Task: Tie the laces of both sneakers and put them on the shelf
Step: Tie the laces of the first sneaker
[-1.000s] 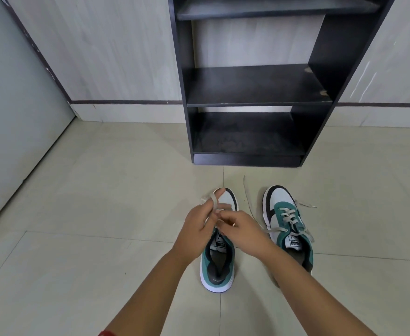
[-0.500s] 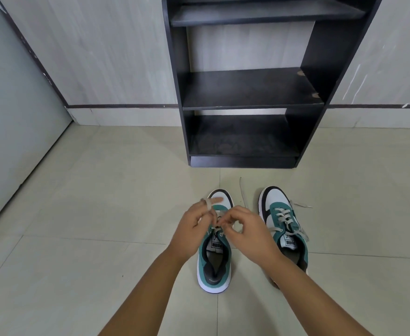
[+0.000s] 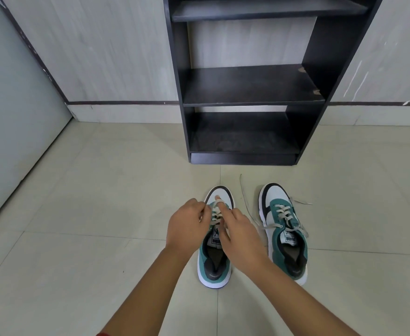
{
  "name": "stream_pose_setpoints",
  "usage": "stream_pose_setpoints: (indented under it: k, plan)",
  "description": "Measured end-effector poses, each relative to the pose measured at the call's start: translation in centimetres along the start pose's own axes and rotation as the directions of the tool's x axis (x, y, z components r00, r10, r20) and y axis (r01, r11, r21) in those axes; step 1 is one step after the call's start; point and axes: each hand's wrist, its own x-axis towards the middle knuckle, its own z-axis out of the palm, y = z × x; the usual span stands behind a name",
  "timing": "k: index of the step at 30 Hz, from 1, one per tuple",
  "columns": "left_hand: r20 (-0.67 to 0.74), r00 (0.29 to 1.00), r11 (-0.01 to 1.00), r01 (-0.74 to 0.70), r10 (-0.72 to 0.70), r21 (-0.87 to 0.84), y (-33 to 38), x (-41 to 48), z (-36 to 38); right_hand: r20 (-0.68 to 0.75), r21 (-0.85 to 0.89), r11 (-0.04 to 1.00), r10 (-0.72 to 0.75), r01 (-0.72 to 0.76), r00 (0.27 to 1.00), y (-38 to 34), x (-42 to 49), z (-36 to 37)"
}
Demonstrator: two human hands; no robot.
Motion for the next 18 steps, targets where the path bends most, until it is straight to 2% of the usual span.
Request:
stream_pose_setpoints:
  k: [3,5,7,8,10,12,13,14,15,16,17,18]
  plan:
    - [0.085,0.996,0.992,0.022,-0.011,-0.127,0.1,-0.1,-0.2,-0.026,0.130,0.991,0.039,-0.035,0.999,-0.3,0.2,0.1]
    - [0.059,0.997,0.974,0.065,-0.054,-0.215,0.0,0.0,-0.6,-0.027,0.139,0.988,0.066,-0.062,0.997,-0.5,0.5,0.1]
    - [0.000,0.994,0.950,0.107,-0.112,-0.295,-0.3,0.1,-1.2,0.035,0.329,0.928,0.174,-0.176,0.984,-0.5,0.8,-0.6]
    - [-0.037,0.992,0.952,0.106,-0.121,-0.288,-0.5,0.1,-1.4,0.079,0.493,0.832,0.247,-0.253,0.966,-0.6,1.0,-1.5]
    - [-0.079,0.985,0.965,0.131,-0.153,-0.229,-1.1,0.0,-1.8,0.187,0.764,0.528,0.369,-0.372,0.910,0.0,1.4,-3.7]
    - [-0.077,0.969,0.953,0.216,-0.236,-0.211,-1.8,-0.1,-2.0,0.248,0.873,0.276,0.458,-0.402,0.854,1.5,2.1,-5.9]
    - [-0.074,0.959,0.942,0.253,-0.274,-0.220,-2.1,-0.2,-2.0,0.261,0.897,0.193,0.495,-0.398,0.828,2.2,2.3,-6.7]
    - [-0.069,0.950,0.932,0.282,-0.305,-0.227,-2.4,-0.2,-1.9,0.270,0.896,0.165,0.536,-0.413,0.800,2.7,2.3,-7.4]
    - [-0.065,0.942,0.924,0.307,-0.329,-0.226,-2.6,-0.4,-1.7,0.262,0.876,0.192,0.579,-0.442,0.772,3.1,2.3,-7.6]
    - [-0.069,0.933,0.916,0.332,-0.355,-0.225,-2.7,-0.5,-1.6,0.215,0.834,0.289,0.615,-0.470,0.759,3.5,2.3,-7.6]
    - [-0.076,0.920,0.906,0.360,-0.385,-0.224,-3.0,-0.5,-1.4,0.116,0.747,0.457,0.626,-0.483,0.771,4.1,2.2,-7.5]
    - [-0.088,0.904,0.893,0.391,-0.418,-0.224,-3.2,-0.6,-1.3,-0.006,0.588,0.651,0.597,-0.480,0.802,4.6,2.1,-7.3]
